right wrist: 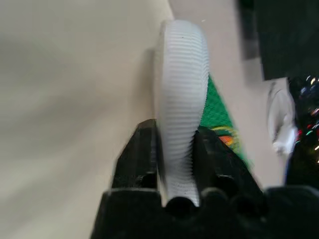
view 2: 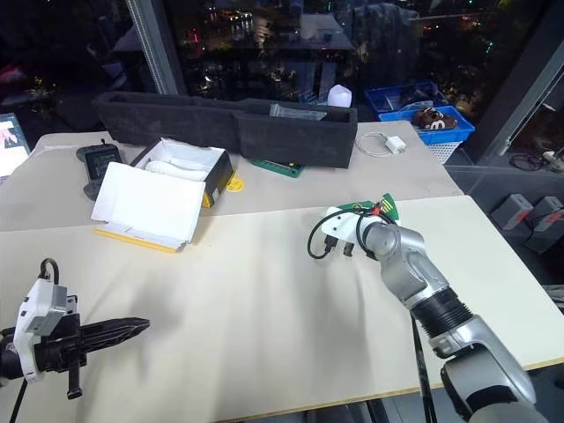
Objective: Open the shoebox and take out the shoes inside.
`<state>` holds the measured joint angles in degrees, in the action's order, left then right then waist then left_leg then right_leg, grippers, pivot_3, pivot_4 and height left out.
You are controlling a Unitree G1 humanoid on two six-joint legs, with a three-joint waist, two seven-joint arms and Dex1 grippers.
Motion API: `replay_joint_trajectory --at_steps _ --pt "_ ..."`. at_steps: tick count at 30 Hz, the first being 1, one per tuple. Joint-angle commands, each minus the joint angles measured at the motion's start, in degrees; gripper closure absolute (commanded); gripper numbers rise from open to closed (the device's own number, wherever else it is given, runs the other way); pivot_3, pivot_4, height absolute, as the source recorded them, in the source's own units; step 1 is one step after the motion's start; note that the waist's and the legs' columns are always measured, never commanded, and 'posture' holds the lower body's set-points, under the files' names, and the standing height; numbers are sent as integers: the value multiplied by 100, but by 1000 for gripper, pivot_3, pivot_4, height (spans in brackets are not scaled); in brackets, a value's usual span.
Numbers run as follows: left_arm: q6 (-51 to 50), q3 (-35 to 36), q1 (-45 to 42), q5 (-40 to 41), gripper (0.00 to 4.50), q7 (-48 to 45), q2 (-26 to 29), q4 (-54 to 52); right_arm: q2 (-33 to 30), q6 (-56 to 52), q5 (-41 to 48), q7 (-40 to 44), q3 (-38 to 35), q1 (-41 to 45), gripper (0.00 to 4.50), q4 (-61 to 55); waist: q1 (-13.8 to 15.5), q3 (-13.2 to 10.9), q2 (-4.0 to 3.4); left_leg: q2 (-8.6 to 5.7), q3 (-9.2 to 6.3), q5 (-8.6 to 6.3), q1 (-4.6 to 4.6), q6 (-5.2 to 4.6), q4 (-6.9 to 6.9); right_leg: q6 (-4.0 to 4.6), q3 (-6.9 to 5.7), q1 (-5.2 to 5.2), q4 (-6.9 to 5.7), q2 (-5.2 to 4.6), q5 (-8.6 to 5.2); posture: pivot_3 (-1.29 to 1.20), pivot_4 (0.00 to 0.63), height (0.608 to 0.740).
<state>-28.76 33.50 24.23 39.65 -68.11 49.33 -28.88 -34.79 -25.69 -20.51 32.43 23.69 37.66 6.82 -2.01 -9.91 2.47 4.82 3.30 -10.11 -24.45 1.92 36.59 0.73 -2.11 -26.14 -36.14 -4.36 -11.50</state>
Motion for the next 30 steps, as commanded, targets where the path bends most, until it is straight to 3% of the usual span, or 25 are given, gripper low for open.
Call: replay_joint_trajectory --at_steps 1,3,8,12,14,18,23,26,30 --pt "24 -15 -75 60 4500 23 49 -83 34 -249 269 378 -269 -186 1858 -465 5 -2 -2 0 0 0 -1 0 0 0 0 -1 0 0 0 0 150 732" --pt "33 -67 -117 45 4500 32 49 -64 72 -493 624 752 -453 -280 1192 -864 12 -3 -5 -2 0 0 0 1 1 0 0 -1 -6 -2 1 0 150 732" --pt "21 -148 -221 37 4500 58 56 -40 26 -867 1316 1504 -782 -49 1192 -1529 15 -4 -6 2 -3 2 4 -3 1 2 -1 -5 -18 4 1 0 150 732" --pt "25 -197 -283 24 4500 93 49 -24 369 -609 2036 1872 -1156 1048 1192 -1283 -12 -9 -10 0 -1 8 -2 -13 1 2 0 -10 -13 3 2 0 150 732" --pt "28 -227 -322 22 4500 121 47 -11 725 -99 2161 1806 -1204 1690 1192 -659 -39 -10 -13 0 0 23 -4 -38 1 2 2 -15 -14 4 3 0 150 732" --pt "33 -303 -370 11 4500 181 29 -17 1307 1772 1540 1789 -497 2753 1192 1264 -50 -7 -10 3 -4 24 13 -39 -19 7 -4 -5 -15 10 2 0 150 732" --pt "50 -275 -283 28 4500 250 -28 -100 2335 4385 286 959 518 4022 1192 4643 -62 -8 -10 0 -1 25 5 -41 -31 10 -2 -12 -8 8 3 0 150 732" --pt "55 -174 -128 47 4500 274 -68 -189 2834 5048 -633 -47 1176 4566 1192 6051 -66 -9 -11 0 1 25 -11 -41 -36 -22 -1 -23 -3 7 23 0 150 732" --pt "52 -21 96 81 4500 353 -157 -356 3359 5075 -872 -535 1208 4726 1192 6771 -62 -9 -11 0 0 15 -30 -24 -39 -9 -1 -38 3 5 28 0 150 732"
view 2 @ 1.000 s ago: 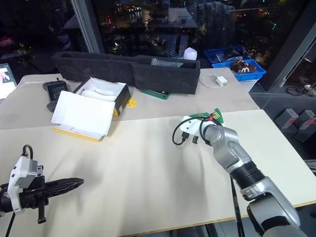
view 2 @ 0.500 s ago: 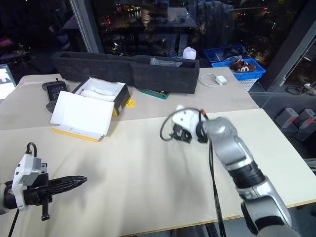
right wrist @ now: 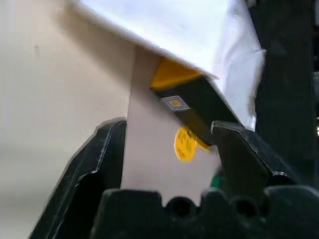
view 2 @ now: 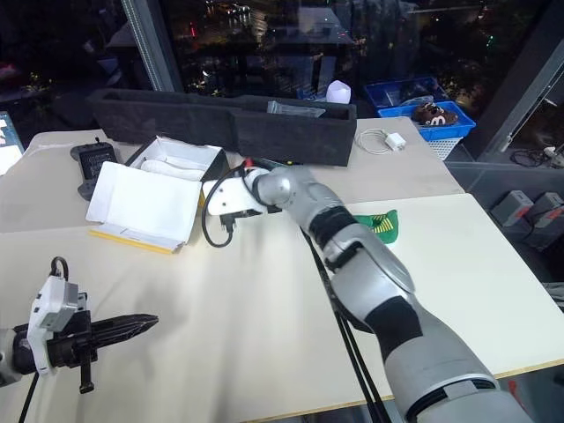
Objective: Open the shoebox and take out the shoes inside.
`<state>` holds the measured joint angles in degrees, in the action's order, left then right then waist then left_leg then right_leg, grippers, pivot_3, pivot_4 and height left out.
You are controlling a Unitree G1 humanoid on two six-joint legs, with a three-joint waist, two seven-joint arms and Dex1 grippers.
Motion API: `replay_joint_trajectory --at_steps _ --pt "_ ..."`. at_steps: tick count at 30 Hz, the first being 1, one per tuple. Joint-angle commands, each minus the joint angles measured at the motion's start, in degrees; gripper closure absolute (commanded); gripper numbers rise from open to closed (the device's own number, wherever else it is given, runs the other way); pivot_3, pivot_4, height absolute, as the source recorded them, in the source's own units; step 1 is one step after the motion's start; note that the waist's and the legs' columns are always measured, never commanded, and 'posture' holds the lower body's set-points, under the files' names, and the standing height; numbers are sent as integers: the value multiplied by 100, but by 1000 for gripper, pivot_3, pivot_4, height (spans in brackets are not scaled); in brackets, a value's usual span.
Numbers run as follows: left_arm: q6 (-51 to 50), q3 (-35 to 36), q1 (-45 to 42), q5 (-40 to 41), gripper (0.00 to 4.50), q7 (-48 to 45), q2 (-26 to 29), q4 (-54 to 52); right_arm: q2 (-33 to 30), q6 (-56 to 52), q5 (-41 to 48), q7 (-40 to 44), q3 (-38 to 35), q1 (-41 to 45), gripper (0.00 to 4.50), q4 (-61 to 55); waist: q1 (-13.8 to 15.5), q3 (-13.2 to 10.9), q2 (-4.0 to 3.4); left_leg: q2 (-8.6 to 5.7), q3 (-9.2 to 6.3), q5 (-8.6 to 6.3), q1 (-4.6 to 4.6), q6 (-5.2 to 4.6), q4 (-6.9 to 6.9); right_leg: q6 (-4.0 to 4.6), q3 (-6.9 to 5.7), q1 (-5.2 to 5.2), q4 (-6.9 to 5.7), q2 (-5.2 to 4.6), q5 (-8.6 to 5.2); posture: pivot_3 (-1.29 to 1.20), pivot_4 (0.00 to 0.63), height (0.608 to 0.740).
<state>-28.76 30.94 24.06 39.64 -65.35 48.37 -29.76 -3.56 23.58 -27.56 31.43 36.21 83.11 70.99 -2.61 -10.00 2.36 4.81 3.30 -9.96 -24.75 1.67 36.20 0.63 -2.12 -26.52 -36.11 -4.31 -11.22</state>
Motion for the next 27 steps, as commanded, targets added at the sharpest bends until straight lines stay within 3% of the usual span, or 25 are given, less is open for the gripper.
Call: replay_joint_trajectory --at_steps 1,5,9,12,17,22,27 --pt "63 268 163 68 4500 105 -83 -293 322 138 -213 -567 -68 156 1192 430 -2 0 0 1 0 -4 0 7 0 3 0 1 0 0 -1 0 150 732" --pt "166 343 200 -38 4500 197 -126 -265 411 236 -376 -811 -107 56 1192 531 16 -1 -1 1 -5 -6 0 9 0 -1 -3 1 -2 2 -7 0 150 732" --pt "342 85 -632 -578 4500 981 -170 327 241 476 -207 -630 -357 -84 1192 389 63 -2 -2 1 -10 -5 9 9 7 -17 -8 14 -6 1 -16 0 150 732" --pt "211 -350 -1658 -1187 4500 2299 -538 744 -167 660 141 -301 -745 -305 1192 31 57 -3 -5 0 -16 -4 22 10 13 -11 -11 24 -10 3 -9 0 150 732" --pt "431 -1265 -2104 -2004 4500 3377 -1364 656 -1026 340 693 379 -1357 -1163 1192 -1546 139 4 6 -6 -8 3 34 11 25 -29 3 51 -9 -1 6 0 150 732" --pt "691 -2022 -2631 -2723 4500 4384 -2283 981 -1819 -961 821 697 -1812 -2443 1192 -3743 187 5 8 -7 -1 2 28 12 18 -5 11 43 -6 1 24 0 150 732" --pt "1259 -2267 -3252 -3767 4500 5753 -2926 1529 -2242 -2148 718 736 -2148 -3483 1192 -5254 188 5 7 -7 -2 2 29 11 36 -33 11 44 -15 3 13 0 150 732"
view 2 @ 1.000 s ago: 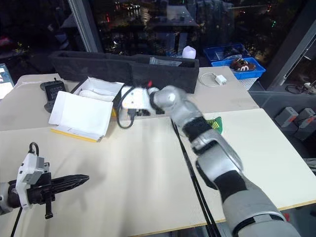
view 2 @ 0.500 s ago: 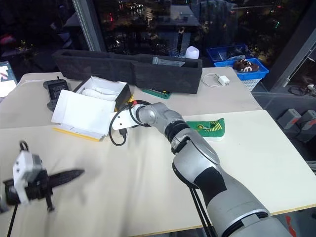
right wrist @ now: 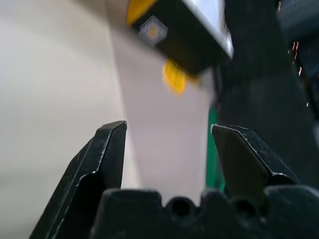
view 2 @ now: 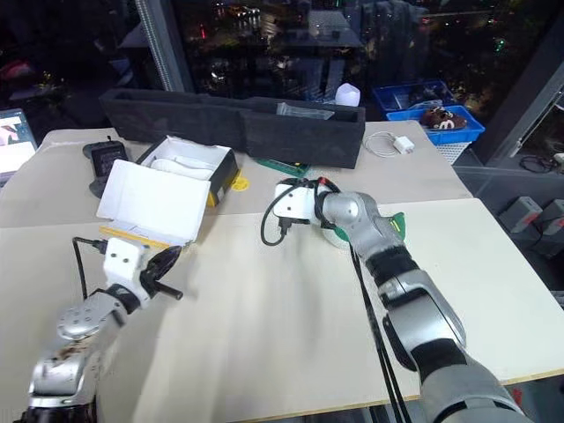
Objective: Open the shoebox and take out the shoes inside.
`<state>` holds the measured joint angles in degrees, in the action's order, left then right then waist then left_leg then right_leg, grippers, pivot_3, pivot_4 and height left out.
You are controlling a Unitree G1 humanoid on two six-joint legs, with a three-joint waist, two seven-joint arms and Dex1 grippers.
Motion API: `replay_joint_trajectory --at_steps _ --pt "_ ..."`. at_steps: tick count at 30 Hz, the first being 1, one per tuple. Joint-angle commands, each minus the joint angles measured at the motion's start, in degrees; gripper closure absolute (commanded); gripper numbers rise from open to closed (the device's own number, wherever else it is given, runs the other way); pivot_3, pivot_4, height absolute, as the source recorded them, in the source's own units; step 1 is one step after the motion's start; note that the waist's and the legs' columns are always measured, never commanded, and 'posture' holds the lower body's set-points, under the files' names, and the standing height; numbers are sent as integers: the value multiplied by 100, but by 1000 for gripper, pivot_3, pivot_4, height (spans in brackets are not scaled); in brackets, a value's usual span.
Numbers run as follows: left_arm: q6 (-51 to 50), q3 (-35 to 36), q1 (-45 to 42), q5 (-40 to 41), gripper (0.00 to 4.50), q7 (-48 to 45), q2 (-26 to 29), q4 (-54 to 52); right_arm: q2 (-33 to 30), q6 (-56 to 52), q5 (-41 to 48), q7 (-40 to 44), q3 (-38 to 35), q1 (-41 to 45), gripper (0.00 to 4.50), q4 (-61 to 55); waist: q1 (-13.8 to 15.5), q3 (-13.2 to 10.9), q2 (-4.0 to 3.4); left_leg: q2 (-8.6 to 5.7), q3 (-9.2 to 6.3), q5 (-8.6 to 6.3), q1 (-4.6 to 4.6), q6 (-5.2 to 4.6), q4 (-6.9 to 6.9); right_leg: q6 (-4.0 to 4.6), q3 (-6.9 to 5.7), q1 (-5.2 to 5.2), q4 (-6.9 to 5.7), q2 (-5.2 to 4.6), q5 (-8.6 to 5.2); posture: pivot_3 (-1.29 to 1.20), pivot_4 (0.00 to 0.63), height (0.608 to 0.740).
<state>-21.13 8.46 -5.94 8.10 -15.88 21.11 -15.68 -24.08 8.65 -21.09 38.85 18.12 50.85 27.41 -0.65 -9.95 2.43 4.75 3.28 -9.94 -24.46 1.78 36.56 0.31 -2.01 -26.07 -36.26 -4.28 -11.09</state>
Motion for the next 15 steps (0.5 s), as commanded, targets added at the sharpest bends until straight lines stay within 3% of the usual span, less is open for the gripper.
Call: replay_joint_trajectory --at_steps 1,7,8,10,15 --pt "561 -43 -288 -739 4500 964 -279 119 -229 -831 64 -16 -384 -390 1192 -1079 -32 0 0 0 2 0 0 0 8 -7 3 1 -1 0 3 0 150 732" --pt "851 -357 -309 -1407 4500 1503 -515 426 -385 -1536 -61 -130 -482 -861 1192 -1780 -23 0 0 -4 6 1 14 -1 25 -16 20 5 -6 2 19 0 150 732" --pt "944 -369 -317 -1379 3991 1473 -540 461 -388 -1611 -39 -123 -495 -882 1108 -1866 -21 0 0 -5 6 2 14 -3 26 -17 21 5 -7 2 20 0 150 732" --pt "1055 -432 -326 -1296 3571 1337 -566 484 -411 -1725 -18 -110 -507 -899 1108 -1992 -22 0 0 -6 6 6 12 -9 27 -18 23 4 -7 3 21 0 150 732" --pt "941 -604 -593 -1284 1776 1219 -657 781 -515 -1877 -8 -133 -507 -967 1108 -2131 -5 0 1 -9 6 6 9 -9 27 -20 26 5 -1 2 22 0 150 732"
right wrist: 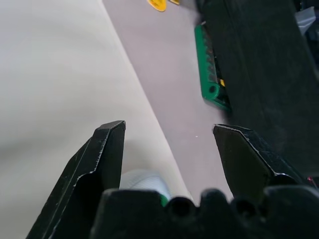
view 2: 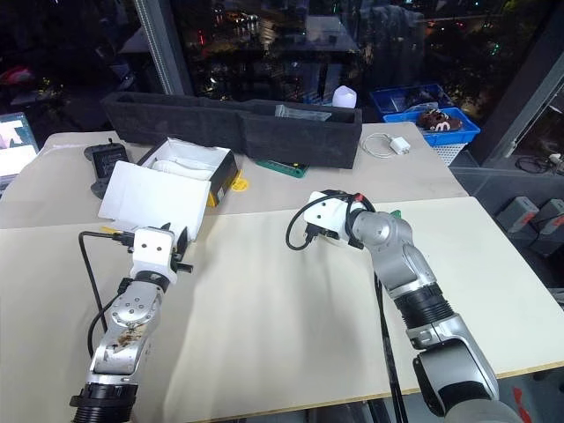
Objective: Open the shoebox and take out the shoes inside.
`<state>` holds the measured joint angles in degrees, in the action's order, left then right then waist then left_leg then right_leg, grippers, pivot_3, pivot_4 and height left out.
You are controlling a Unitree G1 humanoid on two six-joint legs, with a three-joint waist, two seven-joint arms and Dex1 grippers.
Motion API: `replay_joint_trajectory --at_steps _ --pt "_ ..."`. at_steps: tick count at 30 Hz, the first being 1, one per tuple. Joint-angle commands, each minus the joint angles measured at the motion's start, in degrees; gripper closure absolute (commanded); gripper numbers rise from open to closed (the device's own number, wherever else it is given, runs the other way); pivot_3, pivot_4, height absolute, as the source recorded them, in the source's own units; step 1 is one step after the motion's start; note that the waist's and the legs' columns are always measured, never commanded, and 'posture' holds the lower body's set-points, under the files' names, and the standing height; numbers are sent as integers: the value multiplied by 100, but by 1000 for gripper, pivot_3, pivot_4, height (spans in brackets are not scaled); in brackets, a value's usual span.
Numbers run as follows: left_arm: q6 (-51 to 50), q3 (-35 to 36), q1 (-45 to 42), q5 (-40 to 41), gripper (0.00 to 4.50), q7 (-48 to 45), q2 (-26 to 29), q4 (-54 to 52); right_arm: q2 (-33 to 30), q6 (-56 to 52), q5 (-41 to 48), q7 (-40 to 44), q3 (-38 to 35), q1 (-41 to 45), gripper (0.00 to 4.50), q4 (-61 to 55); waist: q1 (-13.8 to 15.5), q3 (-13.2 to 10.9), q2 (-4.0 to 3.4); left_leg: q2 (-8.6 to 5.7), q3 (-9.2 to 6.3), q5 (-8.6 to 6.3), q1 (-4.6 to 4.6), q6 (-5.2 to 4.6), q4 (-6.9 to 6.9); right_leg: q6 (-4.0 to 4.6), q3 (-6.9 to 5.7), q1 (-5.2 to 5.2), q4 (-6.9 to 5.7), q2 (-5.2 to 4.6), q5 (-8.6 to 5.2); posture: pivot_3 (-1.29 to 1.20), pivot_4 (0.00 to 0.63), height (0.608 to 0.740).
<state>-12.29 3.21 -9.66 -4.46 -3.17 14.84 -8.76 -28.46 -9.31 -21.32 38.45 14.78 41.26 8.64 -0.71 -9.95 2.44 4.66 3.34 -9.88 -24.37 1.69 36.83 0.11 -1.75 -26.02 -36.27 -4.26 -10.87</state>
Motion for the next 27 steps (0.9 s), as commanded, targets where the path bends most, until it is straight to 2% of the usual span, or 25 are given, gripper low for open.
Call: replay_joint_trajectory --at_steps 1,2,8,14,19,27 --pt "42 -126 -303 -39 1249 -78 -46 141 -79 -102 17 -106 -160 -14 1108 -265 3 0 0 0 0 0 -1 0 0 -2 0 0 3 0 1 0 150 732" --pt "12 -160 -382 -16 1050 -109 -78 197 -74 -130 27 -113 -155 -22 1108 -282 5 0 0 -1 0 0 -3 0 0 -2 0 0 4 0 1 0 150 732" --pt "189 -375 -901 -46 1050 -99 -331 856 -67 -192 37 -161 -153 -54 1108 -315 8 0 1 -10 0 1 -5 -1 2 -13 10 1 10 -3 8 0 150 732" --pt "144 -193 -1328 -58 1050 124 -413 1296 -61 -252 86 -133 -143 -67 1108 -427 -9 -1 2 -11 2 1 -3 -2 3 -16 18 0 8 0 9 0 150 732" --pt "-96 25 -1401 -136 1050 456 -337 1466 -98 -243 67 -160 -127 -140 1108 -406 -9 -1 2 -12 2 1 -2 -2 3 -18 23 0 10 0 10 0 150 732" --pt "-656 -91 -1347 -124 1050 301 -348 1496 -58 -332 157 -132 -173 -133 1108 -468 -2 -1 2 -18 3 1 -4 -2 3 -22 24 0 14 -5 12 0 150 732"
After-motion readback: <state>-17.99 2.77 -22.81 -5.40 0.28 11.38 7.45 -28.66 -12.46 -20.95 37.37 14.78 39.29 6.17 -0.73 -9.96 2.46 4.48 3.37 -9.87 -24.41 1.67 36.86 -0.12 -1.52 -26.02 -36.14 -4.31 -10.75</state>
